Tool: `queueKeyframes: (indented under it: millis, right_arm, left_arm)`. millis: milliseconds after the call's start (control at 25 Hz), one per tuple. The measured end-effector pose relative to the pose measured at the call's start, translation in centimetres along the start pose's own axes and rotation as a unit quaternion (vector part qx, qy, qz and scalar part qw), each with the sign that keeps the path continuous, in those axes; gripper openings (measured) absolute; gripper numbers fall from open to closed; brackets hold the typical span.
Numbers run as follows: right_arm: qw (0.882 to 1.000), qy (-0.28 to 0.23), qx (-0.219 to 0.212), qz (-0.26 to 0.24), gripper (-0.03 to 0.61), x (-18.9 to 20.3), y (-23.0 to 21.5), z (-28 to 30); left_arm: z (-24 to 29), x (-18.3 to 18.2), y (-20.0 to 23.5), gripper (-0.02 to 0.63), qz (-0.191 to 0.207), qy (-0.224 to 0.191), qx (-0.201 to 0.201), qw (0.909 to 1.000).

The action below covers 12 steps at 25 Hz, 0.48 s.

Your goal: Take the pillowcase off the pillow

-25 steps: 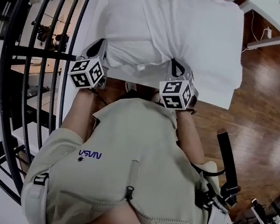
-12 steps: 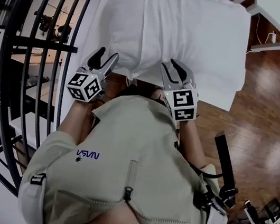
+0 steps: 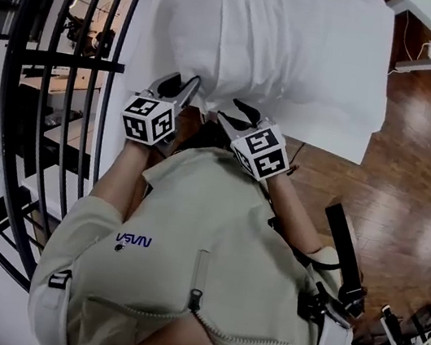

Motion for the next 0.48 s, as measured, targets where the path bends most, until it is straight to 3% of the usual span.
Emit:
queueKeyframes:
  millis: [120,240,280,320,360,480]
  right_arm:
    - [0.999,-0.006,0.009,-0.044,0.207,-0.4,1.2,1.7]
    - [0.993,-0.039,0.070,-0.091,0.207,-1.9,1.0,2.6]
    - [0.990,-0.049,0.096,-0.096,0.155,-2.4,0.5,2.6]
    - [0.986,-0.055,0.119,-0.098,0.056,-2.8,0.0,2.4]
    - [0.984,-0.058,0.137,-0.100,0.011,-3.2,-0.5,2.1]
    - [0.977,-0.058,0.178,-0.104,0.008,-3.6,-2.5,0.6]
  left_arm:
    - [-0.4,-3.0,-1.6,0.060,0.001,-0.029,0.011,0.9995]
    - [-1.1,-5.6,-3.3,0.040,0.006,-0.062,0.025,0.9978]
    - [-1.3,-6.3,-3.7,0.038,0.011,-0.068,0.028,0.9972]
    - [-1.5,-7.0,-4.0,0.038,0.016,-0.074,0.029,0.9967]
    - [-1.8,-7.6,-4.1,0.037,0.023,-0.080,0.028,0.9961]
    - [-2.6,-9.4,-3.3,0.032,0.034,-0.095,0.011,0.9949]
Point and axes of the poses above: the fingertips, and each gripper's own axes: z forward along the fingers, y to its left, x out of its underside, the point moved 3 cm from there along -z, backward along the fingers, and after that the axes turned 14 degrees about x, right-handed, at the moved point
